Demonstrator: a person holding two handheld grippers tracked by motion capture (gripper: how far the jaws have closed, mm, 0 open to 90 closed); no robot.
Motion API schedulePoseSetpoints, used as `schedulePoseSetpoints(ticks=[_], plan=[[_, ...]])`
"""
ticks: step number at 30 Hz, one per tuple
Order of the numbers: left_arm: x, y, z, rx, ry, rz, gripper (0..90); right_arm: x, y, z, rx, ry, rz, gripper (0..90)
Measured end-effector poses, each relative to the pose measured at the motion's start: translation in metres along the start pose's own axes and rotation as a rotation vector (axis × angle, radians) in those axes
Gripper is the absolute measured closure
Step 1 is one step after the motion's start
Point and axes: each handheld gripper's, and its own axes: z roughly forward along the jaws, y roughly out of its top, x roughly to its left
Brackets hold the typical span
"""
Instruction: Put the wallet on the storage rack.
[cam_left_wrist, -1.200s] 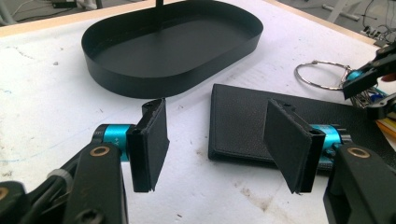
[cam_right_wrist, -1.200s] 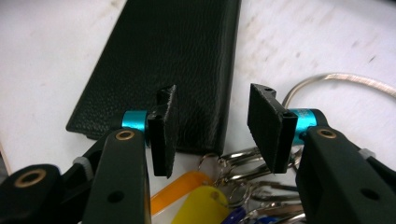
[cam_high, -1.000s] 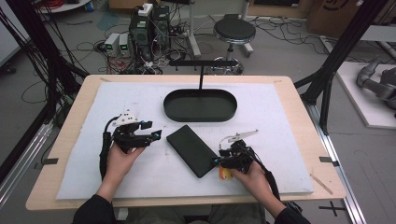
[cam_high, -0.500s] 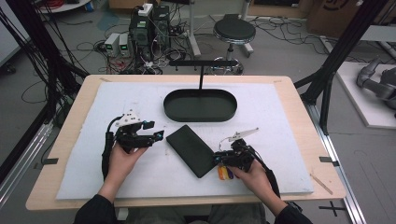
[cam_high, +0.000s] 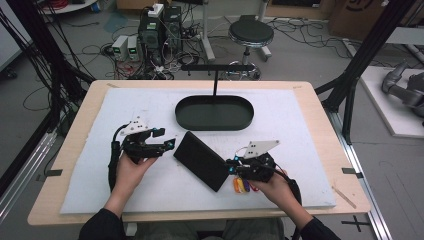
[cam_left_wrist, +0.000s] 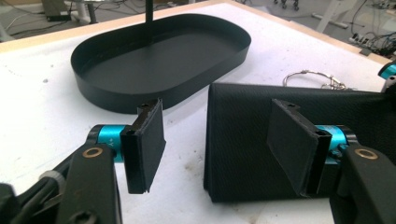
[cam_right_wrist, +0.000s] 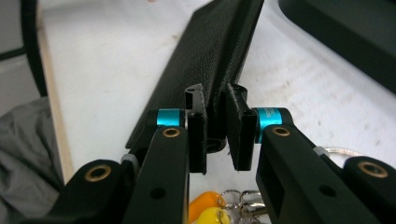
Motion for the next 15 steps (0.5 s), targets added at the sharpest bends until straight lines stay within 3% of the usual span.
schedulePoseSetpoints(ticks=[3,4,6,7,9,10,11,15], plan=[[-0.001,0.001,0.001,-0.009,-0.022,0.011,35.2,0.002,0.001,-0.003,-0.005,0.003,-0.042,80.9],[-0.001,0.001,0.002,-0.01,-0.031,0.012,34.0,0.003,0.0,-0.005,-0.009,0.012,-0.08,81.0],[-0.002,0.001,0.004,-0.009,-0.058,0.013,33.2,0.004,0.0,-0.007,-0.006,0.019,-0.087,80.9],[-0.002,0.0,0.006,-0.01,-0.082,0.013,32.1,0.004,-0.001,-0.009,-0.014,0.029,-0.126,80.9],[-0.002,0.0,0.007,-0.013,-0.101,0.011,30.8,0.005,-0.002,-0.011,-0.012,0.034,-0.13,80.9],[-0.002,0.0,0.009,-0.017,-0.126,0.004,30.8,0.004,-0.002,-0.012,-0.017,0.041,-0.148,80.9],[-0.002,-0.001,0.013,-0.012,-0.179,0.001,30.0,0.005,-0.003,-0.013,-0.021,0.056,-0.172,80.9],[-0.006,-0.002,0.021,0.006,-0.228,0.02,30.0,0.006,-0.005,-0.017,-0.023,0.084,-0.199,80.8]])
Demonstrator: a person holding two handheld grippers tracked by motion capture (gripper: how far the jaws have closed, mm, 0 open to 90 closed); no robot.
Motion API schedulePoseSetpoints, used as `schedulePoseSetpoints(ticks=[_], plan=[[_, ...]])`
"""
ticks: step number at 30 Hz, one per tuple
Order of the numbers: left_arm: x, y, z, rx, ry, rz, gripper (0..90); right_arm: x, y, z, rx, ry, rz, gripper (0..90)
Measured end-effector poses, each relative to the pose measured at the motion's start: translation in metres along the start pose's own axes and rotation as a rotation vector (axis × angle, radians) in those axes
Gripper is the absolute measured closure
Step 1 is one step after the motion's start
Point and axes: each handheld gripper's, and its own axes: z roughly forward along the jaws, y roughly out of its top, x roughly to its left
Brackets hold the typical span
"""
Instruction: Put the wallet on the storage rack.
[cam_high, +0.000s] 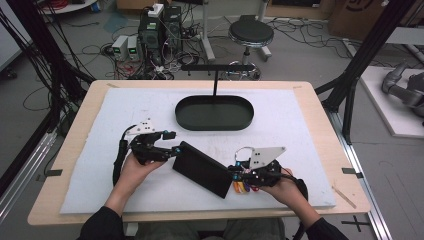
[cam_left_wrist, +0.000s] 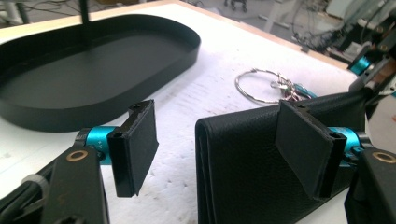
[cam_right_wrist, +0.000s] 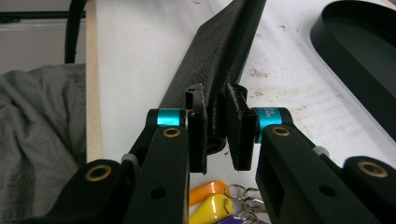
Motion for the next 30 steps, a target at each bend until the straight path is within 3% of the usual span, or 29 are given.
schedulePoseSetpoints(ticks=[6,7,8,10,11,13,14,18,20,21,22,23,24,26,27,30], plan=[[0.003,-0.004,0.012,0.063,-0.049,-0.019,29.5,0.0,-0.001,-0.002,-0.009,0.029,-0.034,80.7],[0.005,-0.006,0.015,0.075,-0.094,-0.052,29.5,0.0,-0.002,-0.003,-0.011,0.035,-0.043,80.7],[0.005,-0.006,0.015,0.075,-0.094,-0.052,29.9,0.0,-0.002,-0.003,-0.011,0.035,-0.043,80.7],[0.006,-0.008,0.017,0.087,-0.151,-0.053,33.5,-0.001,-0.002,-0.003,-0.011,0.038,-0.052,80.5],[0.004,-0.008,0.017,0.101,-0.178,-0.04,43.9,-0.001,-0.002,-0.003,-0.011,0.04,-0.05,80.3],[0.003,-0.008,0.016,0.108,-0.17,-0.023,45.2,-0.002,-0.003,-0.003,-0.012,0.046,-0.046,80.0],[0.006,-0.009,0.013,0.106,-0.183,-0.026,51.9,-0.003,-0.004,-0.003,-0.006,0.049,-0.038,78.3],[0.007,-0.009,0.008,0.1,-0.196,-0.026,63.6,-0.006,-0.006,-0.002,0.003,0.039,-0.01,72.7],[0.007,-0.009,0.004,0.067,-0.215,-0.015,66.7,-0.008,-0.007,-0.002,0.0,0.04,0.011,68.0],[0.007,-0.009,0.002,0.043,-0.234,-0.027,71.9,-0.011,-0.007,-0.003,-0.018,0.039,0.038,53.7],[0.007,-0.008,0.0,0.033,-0.245,-0.029,71.9,-0.011,-0.007,-0.003,-0.018,0.039,0.038,53.7],[0.006,-0.008,-0.004,-0.003,-0.249,-0.023,73.4,-0.016,-0.008,-0.004,-0.037,0.033,0.082,47.7],[0.006,-0.008,-0.004,-0.003,-0.249,-0.023,74.1,-0.016,-0.008,-0.004,-0.037,0.033,0.082,47.7],[0.005,-0.008,-0.009,-0.048,-0.248,-0.016,74.7,-0.021,-0.01,-0.007,-0.068,0.018,0.139,41.3],[0.003,-0.008,-0.012,-0.078,-0.245,-0.009,75.7,-0.027,-0.013,-0.009,-0.104,0.014,0.203,38.5],[-0.002,-0.006,-0.021,-0.147,-0.218,0.033,76.4,-0.031,-0.015,-0.012,-0.137,0.005,0.252,37.1]])
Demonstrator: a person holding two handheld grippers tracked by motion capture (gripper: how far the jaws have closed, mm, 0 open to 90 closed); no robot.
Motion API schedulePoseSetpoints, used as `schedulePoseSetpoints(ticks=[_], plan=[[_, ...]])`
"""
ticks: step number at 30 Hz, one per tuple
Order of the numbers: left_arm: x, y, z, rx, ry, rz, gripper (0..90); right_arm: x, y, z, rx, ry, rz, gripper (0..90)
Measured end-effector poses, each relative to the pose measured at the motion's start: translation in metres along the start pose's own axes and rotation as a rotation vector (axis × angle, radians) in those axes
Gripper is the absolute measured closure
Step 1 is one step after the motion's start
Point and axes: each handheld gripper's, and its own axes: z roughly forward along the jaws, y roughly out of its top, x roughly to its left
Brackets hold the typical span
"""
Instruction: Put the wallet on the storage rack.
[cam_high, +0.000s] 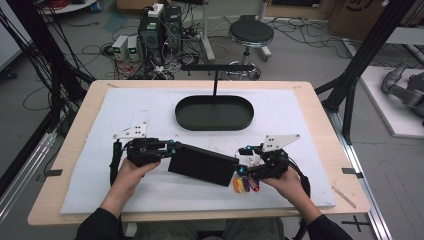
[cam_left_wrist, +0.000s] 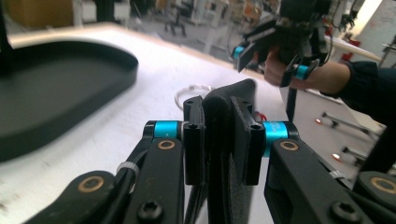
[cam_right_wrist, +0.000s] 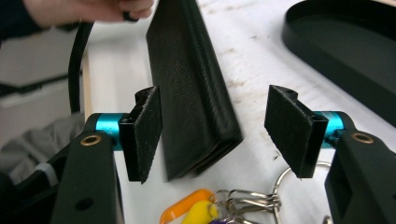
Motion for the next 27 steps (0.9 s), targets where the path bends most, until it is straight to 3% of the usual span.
schedulePoseSetpoints(ticks=[6,14,19,20,22,27], plan=[[-0.007,0.004,-0.004,-0.038,0.003,0.058,76.8,-0.002,0.001,0.005,-0.014,-0.038,0.017,34.9],[-0.016,0.009,-0.002,-0.11,-0.036,0.077,76.8,-0.004,0.002,0.016,0.007,-0.041,0.032,33.6],[-0.019,0.011,0.0,-0.13,-0.051,0.092,76.7,-0.004,0.002,0.018,-0.002,-0.006,0.014,49.9],[-0.019,0.011,0.0,-0.125,-0.053,0.097,76.6,-0.002,0.003,0.017,0.001,0.007,-0.01,62.0],[-0.019,0.011,-0.001,-0.123,-0.053,0.109,76.2,-0.003,0.003,0.016,0.005,0.033,-0.03,69.6],[-0.02,0.013,-0.004,-0.097,-0.068,0.133,73.1,0.0,0.007,0.008,-0.012,0.081,-0.079,75.4]])
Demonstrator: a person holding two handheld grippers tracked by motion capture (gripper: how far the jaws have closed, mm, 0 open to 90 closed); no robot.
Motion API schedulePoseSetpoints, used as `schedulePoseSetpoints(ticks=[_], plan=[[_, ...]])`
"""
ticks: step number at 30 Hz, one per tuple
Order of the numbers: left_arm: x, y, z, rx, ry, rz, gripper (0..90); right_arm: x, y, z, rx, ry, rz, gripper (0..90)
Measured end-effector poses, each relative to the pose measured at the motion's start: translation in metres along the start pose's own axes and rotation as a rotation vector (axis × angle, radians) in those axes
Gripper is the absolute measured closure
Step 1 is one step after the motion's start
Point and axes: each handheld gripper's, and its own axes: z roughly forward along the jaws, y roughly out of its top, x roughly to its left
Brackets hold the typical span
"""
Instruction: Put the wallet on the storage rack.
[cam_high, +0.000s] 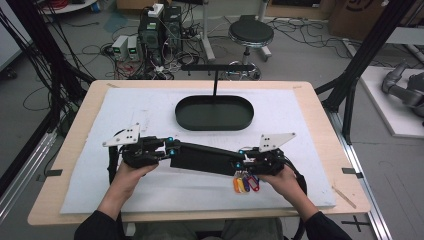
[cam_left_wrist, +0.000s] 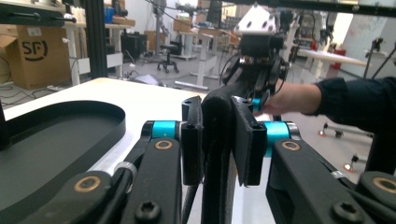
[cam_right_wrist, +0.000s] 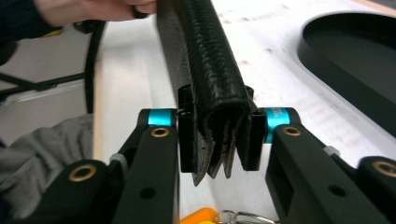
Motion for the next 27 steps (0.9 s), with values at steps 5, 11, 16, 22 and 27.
schedulePoseSetpoints(ticks=[5,11,16,22,27], plan=[[-0.002,-0.001,0.006,0.121,0.018,0.016,54.8,0.002,0.005,-0.007,0.022,0.031,-0.054,76.6],[-0.003,-0.005,0.018,0.214,0.008,0.023,47.3,0.003,0.006,-0.012,0.009,0.071,-0.066,76.6],[-0.007,-0.006,0.023,0.227,-0.054,0.054,62.5,0.003,0.006,-0.013,0.023,0.072,-0.081,76.5],[-0.007,-0.004,0.023,0.213,-0.054,0.051,73.3,0.001,0.007,-0.014,0.013,0.045,-0.074,75.0],[-0.008,-0.001,0.026,0.178,-0.034,0.049,74.2,-0.002,0.007,-0.019,-0.029,-0.015,-0.057,66.4]])
